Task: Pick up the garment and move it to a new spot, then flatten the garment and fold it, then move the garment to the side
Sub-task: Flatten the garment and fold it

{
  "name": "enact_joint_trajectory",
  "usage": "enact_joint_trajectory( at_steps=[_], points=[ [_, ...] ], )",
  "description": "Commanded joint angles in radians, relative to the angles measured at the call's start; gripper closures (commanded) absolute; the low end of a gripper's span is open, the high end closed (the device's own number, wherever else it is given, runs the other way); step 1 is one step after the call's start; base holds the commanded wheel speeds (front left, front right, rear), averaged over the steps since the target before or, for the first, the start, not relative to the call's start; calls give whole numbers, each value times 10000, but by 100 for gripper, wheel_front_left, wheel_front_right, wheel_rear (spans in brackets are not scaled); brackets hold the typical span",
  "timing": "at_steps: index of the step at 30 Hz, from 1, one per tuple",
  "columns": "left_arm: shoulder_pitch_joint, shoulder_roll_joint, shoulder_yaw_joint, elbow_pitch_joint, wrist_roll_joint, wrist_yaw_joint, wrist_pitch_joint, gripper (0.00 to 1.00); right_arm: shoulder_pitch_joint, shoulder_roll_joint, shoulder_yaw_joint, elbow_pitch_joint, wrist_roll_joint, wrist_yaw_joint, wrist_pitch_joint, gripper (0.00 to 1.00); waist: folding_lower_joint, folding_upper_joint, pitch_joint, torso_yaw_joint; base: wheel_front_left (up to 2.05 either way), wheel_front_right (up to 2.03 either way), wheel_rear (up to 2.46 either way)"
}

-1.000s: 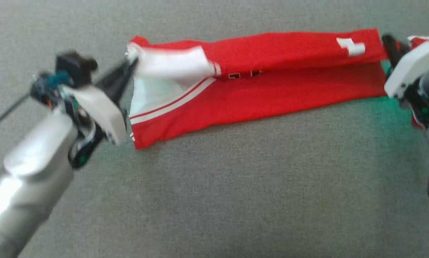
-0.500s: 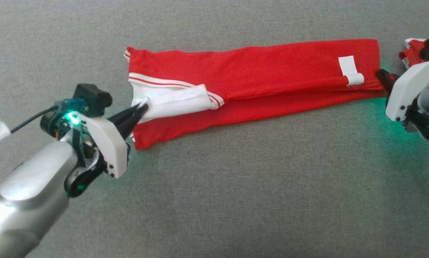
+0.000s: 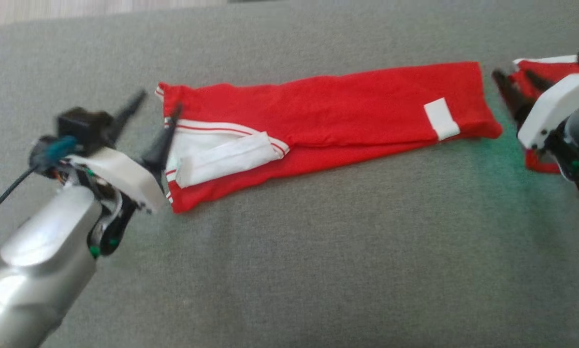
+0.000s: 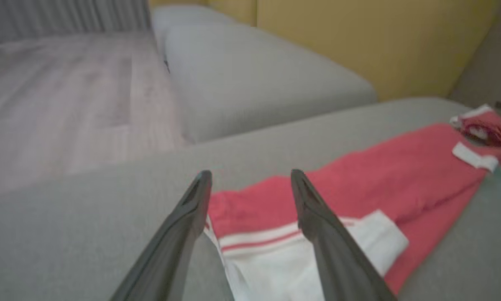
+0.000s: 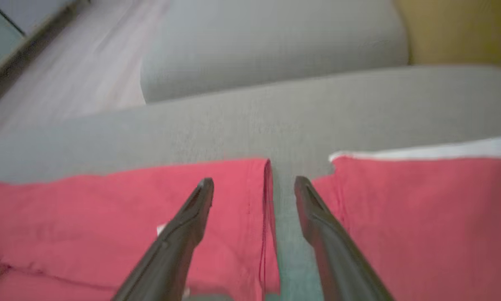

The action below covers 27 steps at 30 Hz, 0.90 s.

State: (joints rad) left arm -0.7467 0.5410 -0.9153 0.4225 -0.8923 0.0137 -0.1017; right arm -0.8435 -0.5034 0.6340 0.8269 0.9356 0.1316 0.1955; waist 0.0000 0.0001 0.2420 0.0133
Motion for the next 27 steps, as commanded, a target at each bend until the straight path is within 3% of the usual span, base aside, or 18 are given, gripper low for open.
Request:
enact_joint_trajectory(
  at_steps=[1,7,12,16,22,27],
  points=[
    [-199,118,777,-7,-90,221,-726,0,-125,74,-108,-378,66,-9,-560,0,0,-1,-250,-135,0,0,0],
    [73,-311,1712,64,434,897,-1573,0,-145,515,-380,-831,-64,-9,-2281,0,0,-1,-568,-253,0,0,0],
    [1169,-1048,3854,-1289,1661,1405,-1596,0,56,1031,-832,-851,-1070,-9,-4268,0,0,-1,-790,-303,0,0,0],
    [2572,-1754,5255,-1990,2685,1438,-1598,0,771,1877,-1746,-1220,-2409,-9,-4559,0,0,-1,-923,-422,0,0,0],
    [4158,-3014,6796,-2234,3715,784,-1599,0,2940,3617,-4506,-2929,-4911,-9,-4569,0,0,-1,-946,-541,0,0,0],
    [5191,-4000,7964,-2191,4786,-132,-1599,0,4573,4425,-5558,-3789,-6048,-9,-4571,0,0,-1,-1062,-612,0,0,0]
  ],
)
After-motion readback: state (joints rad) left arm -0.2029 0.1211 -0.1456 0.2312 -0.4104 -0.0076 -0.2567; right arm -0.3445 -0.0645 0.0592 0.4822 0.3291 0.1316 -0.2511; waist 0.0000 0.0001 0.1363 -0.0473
